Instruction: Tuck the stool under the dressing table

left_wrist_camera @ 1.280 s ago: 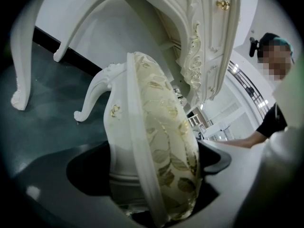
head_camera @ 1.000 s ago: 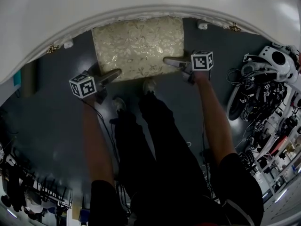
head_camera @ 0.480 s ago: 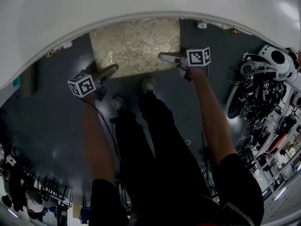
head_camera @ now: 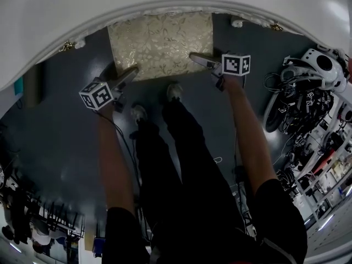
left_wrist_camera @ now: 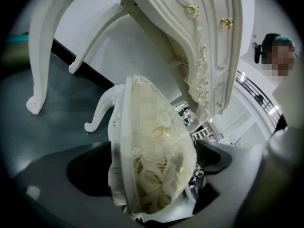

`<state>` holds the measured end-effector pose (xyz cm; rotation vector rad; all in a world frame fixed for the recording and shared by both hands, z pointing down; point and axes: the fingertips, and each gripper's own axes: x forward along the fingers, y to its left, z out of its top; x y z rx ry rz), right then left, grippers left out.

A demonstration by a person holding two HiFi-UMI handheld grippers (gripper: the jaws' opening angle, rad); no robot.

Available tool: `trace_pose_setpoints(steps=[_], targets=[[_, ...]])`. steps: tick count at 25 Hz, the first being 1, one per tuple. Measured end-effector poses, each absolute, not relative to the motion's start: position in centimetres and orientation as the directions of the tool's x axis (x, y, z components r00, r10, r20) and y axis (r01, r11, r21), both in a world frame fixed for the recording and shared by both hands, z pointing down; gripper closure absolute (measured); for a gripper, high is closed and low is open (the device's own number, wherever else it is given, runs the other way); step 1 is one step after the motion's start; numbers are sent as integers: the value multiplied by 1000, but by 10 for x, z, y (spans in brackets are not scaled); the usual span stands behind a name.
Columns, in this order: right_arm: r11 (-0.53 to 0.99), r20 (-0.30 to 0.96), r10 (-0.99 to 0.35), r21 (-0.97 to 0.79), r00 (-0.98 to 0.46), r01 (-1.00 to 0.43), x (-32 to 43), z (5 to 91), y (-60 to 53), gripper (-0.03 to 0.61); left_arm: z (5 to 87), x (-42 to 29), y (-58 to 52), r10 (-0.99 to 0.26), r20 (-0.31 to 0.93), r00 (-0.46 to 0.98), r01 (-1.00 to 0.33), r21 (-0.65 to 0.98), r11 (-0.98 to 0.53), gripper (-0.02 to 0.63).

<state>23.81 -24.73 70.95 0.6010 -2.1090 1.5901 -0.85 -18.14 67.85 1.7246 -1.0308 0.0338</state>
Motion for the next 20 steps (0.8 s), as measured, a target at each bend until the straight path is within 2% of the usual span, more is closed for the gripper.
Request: trace_pose_setpoints(steps=[3,7,8,10,12,13,14,17,20], targets=[[303,668,-137,-675,-732,-672,255,708,-246,-20,663,-16,-179,-641,496,585,-676,735,-49,59],[302,714,-259,-580,-651,-756,268,678,-252,-14,641,-23,-175,-676,521,522,-729,684,-36,70],[302,721,-284,-559,-632,-772,270,670,-251,5,635,-25,-173,-685,524,506,-741,671,-34,83],[315,720,-332,-523,-609,-792,271,653,-246,75,623,-29,-167,-702,532,474,-769,638,-36,138],[327,714,-393,-481,-580,-814,270,636,-240,195,611,-34,-161,-719,536,443,-797,602,-42,221],[328,712,-426,-454,-558,-829,270,629,-238,255,605,-37,-159,-728,535,428,-810,585,-46,279],[324,710,-458,-427,-535,-844,270,621,-235,289,598,-41,-157,-741,532,410,-824,564,-50,329],[293,697,-540,-369,-471,-882,268,595,-223,401,572,-52,-148,-779,523,346,-866,497,-50,537],[235,687,-610,-320,-395,-918,271,572,-200,537,548,-55,-131,-793,512,330,-873,485,-50,588]])
